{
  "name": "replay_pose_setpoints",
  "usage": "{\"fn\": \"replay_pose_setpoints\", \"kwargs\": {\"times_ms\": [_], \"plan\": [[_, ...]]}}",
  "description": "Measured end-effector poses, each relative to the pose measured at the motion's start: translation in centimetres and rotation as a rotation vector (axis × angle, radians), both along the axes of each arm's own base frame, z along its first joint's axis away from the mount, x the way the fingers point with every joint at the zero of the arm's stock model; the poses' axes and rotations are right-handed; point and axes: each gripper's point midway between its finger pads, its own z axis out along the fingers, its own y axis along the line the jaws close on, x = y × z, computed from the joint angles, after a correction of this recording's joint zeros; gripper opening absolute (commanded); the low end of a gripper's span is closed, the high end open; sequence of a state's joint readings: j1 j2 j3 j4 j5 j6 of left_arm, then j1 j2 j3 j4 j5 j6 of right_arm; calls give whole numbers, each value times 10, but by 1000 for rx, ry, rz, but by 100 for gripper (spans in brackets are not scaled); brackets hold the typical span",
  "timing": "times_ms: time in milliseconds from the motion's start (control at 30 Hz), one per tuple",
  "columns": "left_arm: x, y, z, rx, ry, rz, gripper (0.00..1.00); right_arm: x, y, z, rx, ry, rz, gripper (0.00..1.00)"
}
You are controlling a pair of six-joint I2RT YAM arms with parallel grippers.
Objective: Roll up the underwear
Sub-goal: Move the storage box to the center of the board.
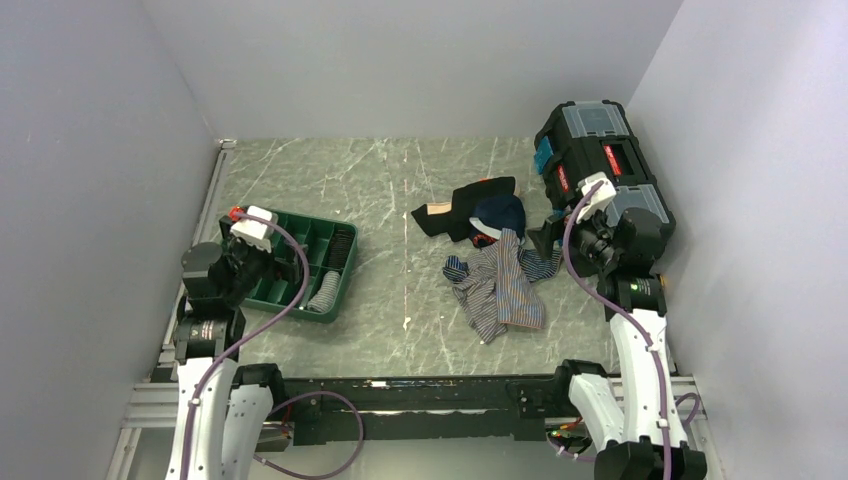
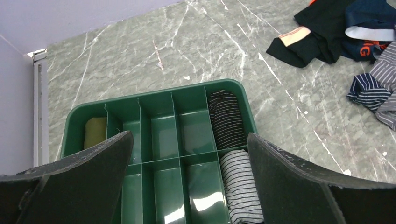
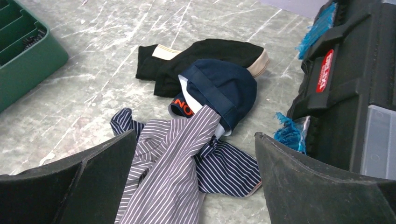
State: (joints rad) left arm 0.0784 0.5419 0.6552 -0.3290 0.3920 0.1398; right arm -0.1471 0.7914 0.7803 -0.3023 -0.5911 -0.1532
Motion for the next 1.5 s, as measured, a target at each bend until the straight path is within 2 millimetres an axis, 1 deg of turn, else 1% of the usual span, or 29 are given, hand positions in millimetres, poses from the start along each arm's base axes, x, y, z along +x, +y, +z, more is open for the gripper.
{"fn": "replay_pose_setpoints", "kwargs": {"times_ms": [133,233,300,367,433,533,633,733,767,833,933,1033,1133,1267,1333,1400,1500], "plan": [[-3,-5,2,30,21,-45,99,2,10,-6,-4,26,56,100],[-3,-13,2,68,38,-91,99,7,23,-14,-5,64,106,100],[-4,-22,-4,89,61,-134,99,7,28,-20,-6,84,124,100],[-4,-30,-12,99,91,-165,99,6,28,-23,-13,90,127,100],[-1,-33,-20,107,123,-178,99,3,28,-24,-19,82,130,100],[11,-30,-37,120,184,-152,93,-2,29,-22,-25,65,138,100],[25,-18,-66,153,293,-94,91,-3,30,-20,-28,55,144,100],[32,-6,-96,197,403,-41,88,-4,30,-22,-30,59,146,100],[32,-3,-103,211,428,-27,86,-4,30,-23,-30,61,147,100],[34,5,-112,244,458,-2,83,-4,30,-23,-29,63,148,100],[39,11,-119,275,489,23,79,-5,31,-23,-27,63,152,100],[50,16,-123,294,521,36,73,-4,31,-24,-26,65,153,100],[62,17,-128,302,553,37,64,-4,31,-25,-26,68,153,100],[79,17,-141,300,619,31,55,-4,31,-26,-26,74,154,100],[85,15,-152,291,666,20,51,-4,31,-26,-26,75,154,100],[87,13,-165,281,718,13,44,-4,31,-27,-27,75,155,100],[88,11,-180,265,794,8,26,-3,31,-28,-29,79,155,100]]}}
